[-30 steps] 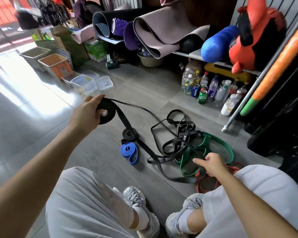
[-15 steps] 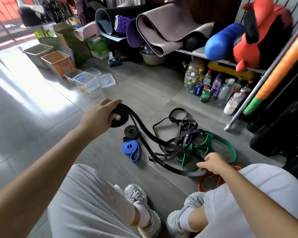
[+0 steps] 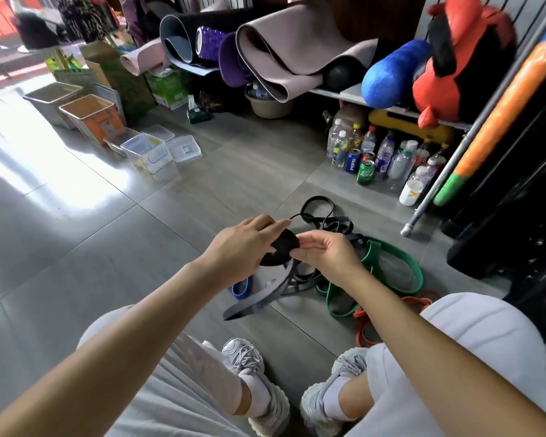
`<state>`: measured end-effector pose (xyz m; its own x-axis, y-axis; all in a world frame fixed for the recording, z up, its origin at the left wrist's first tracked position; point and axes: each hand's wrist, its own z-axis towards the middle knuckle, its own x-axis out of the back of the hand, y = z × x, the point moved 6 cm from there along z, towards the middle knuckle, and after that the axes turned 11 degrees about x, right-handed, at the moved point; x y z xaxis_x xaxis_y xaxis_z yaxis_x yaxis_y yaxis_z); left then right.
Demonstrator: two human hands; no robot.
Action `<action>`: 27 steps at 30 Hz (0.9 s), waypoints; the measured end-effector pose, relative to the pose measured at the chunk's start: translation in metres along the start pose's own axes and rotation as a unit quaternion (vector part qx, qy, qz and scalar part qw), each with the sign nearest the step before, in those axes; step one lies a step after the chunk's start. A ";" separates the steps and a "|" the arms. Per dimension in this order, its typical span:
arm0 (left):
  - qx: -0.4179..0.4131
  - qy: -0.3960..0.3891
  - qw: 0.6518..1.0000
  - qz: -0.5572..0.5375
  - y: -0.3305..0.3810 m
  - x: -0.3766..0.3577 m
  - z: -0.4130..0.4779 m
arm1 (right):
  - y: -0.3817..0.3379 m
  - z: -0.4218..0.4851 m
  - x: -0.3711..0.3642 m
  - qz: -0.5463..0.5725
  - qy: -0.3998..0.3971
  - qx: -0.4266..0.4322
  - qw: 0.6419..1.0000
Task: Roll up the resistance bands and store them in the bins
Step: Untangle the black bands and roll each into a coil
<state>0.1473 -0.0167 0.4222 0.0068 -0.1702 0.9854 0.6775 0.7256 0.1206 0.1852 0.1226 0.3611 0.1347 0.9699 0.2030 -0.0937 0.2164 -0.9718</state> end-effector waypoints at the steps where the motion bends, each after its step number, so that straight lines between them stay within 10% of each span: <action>1: -0.001 0.003 1.000 -0.011 0.000 0.001 -0.002 | 0.001 0.000 0.000 0.012 0.005 0.000 1.000; 21: 0.122 -0.084 0.959 -0.241 0.003 0.003 -0.001 | -0.018 -0.013 0.007 0.013 -0.048 0.057 0.997; 27: 0.209 -0.051 0.871 -0.443 -0.010 0.000 -0.007 | -0.023 -0.010 0.014 0.058 -0.026 0.053 0.997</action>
<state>0.1462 -0.0287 0.4203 -0.4618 -0.7412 0.4872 0.0581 0.5228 0.8505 0.1994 0.1297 0.3847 0.0659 0.9929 0.0991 -0.2098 0.1109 -0.9714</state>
